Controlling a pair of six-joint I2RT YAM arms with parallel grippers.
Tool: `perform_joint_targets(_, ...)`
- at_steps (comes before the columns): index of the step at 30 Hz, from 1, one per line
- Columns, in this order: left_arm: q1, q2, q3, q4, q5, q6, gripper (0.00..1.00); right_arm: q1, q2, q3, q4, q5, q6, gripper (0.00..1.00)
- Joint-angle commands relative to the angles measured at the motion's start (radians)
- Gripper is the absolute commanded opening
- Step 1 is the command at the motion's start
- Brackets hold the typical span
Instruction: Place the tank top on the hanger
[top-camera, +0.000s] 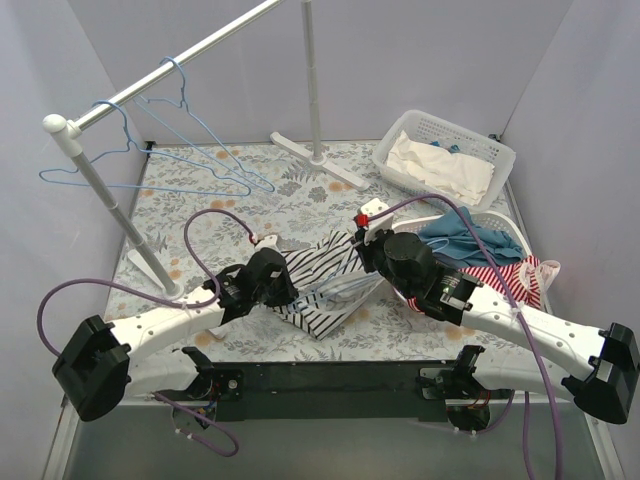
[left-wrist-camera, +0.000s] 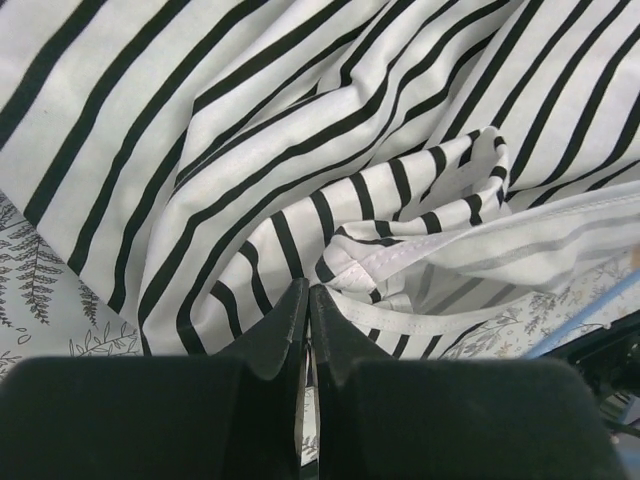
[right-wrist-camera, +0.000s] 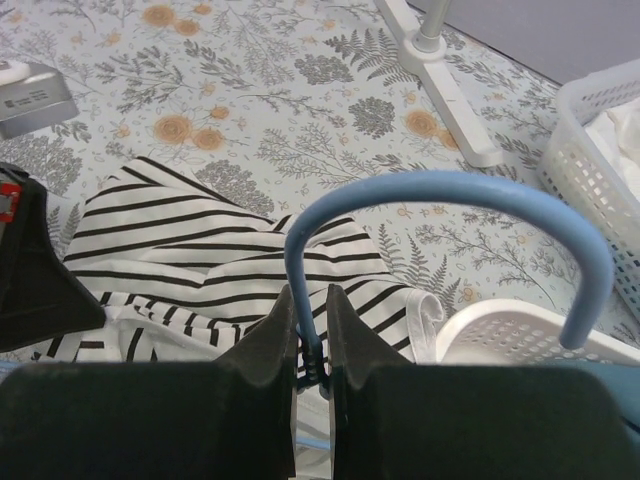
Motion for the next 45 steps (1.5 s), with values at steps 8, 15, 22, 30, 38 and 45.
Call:
perform_joint_targets(8, -0.005, -0.176, 0.037, -0.091, -0.004, 0.028, 0.00, 0.004, 0.029, 0.089, 0.011, 0.227, 0.025, 0.01)
perform_joint_targets(15, -0.005, -0.257, 0.060, -0.153, 0.023, 0.054, 0.00, 0.004, 0.058, 0.127, -0.023, 0.331, 0.040, 0.01)
perform_joint_targets(22, -0.005, -0.323, 0.064, -0.179, 0.056, 0.073, 0.00, 0.004, 0.075, 0.151, -0.048, 0.345, 0.046, 0.01)
perform_joint_targets(30, -0.005, -0.322, 0.188, -0.185, 0.018, 0.082, 0.00, 0.016, 0.053, 0.155, -0.051, 0.216, 0.002, 0.01)
perform_joint_targets(38, -0.005, -0.274, 0.293, -0.177, 0.085, 0.078, 0.00, 0.025, 0.081, 0.204, -0.077, 0.199, 0.005, 0.01)
perform_joint_targets(45, -0.005, -0.262, 0.356, -0.174, 0.118, 0.058, 0.06, 0.026, 0.095, 0.319, -0.109, 0.136, 0.052, 0.01)
